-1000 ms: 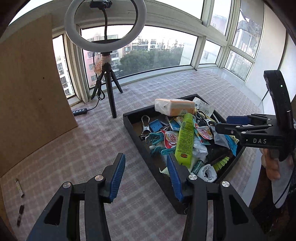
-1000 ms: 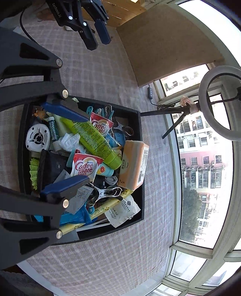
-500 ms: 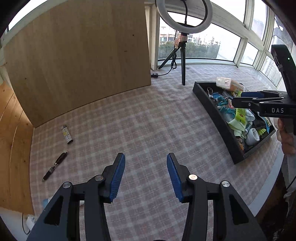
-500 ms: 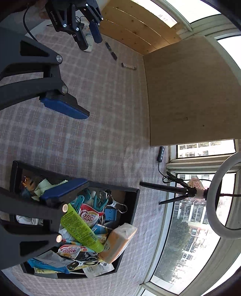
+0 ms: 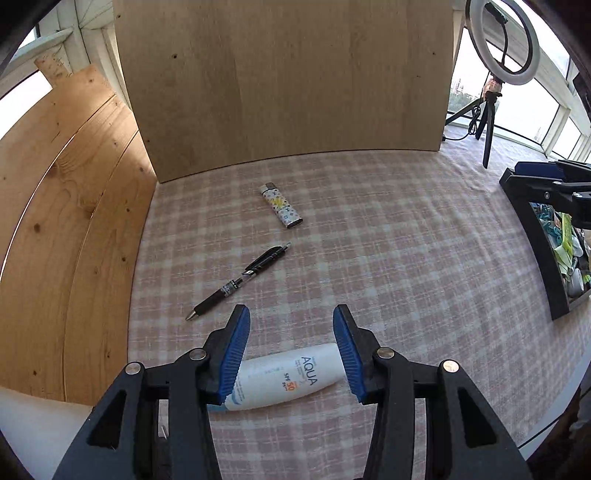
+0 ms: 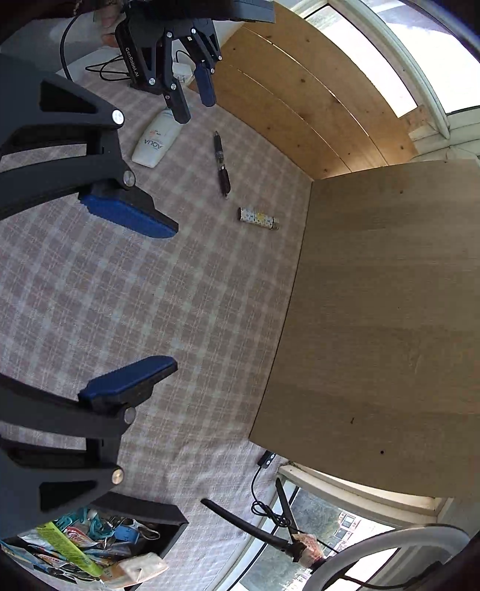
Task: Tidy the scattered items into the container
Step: 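Grasp the black pen with the left tool while the right tool grasps the patterned lighter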
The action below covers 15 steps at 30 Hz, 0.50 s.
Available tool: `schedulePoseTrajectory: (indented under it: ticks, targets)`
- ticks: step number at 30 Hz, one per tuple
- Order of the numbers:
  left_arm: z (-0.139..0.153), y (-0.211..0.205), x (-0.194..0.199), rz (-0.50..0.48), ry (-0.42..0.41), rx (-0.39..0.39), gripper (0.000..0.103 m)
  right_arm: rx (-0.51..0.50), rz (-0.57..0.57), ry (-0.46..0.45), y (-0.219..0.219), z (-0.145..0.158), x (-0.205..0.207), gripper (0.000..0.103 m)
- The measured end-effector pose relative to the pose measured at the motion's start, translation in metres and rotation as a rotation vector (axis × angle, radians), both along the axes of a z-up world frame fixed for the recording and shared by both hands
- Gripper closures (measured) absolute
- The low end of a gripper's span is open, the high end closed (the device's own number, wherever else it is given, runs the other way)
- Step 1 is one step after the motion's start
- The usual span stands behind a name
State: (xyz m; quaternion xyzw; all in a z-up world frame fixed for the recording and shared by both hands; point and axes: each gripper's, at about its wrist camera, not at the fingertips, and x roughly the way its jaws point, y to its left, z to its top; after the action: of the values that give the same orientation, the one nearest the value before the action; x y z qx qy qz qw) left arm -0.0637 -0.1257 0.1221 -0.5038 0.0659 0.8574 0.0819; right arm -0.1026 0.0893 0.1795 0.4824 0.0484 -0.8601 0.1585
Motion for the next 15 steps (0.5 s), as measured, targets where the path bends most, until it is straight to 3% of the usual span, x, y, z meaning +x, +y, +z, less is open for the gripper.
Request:
schedulePoseTrajectory:
  ticks: [15]
  targets:
    - [-0.059, -0.039, -0.055, -0.010, -0.121, -0.013, 0.058, -0.019, 0.057, -0.163, -0.103, -0.066, -0.109, 0.038]
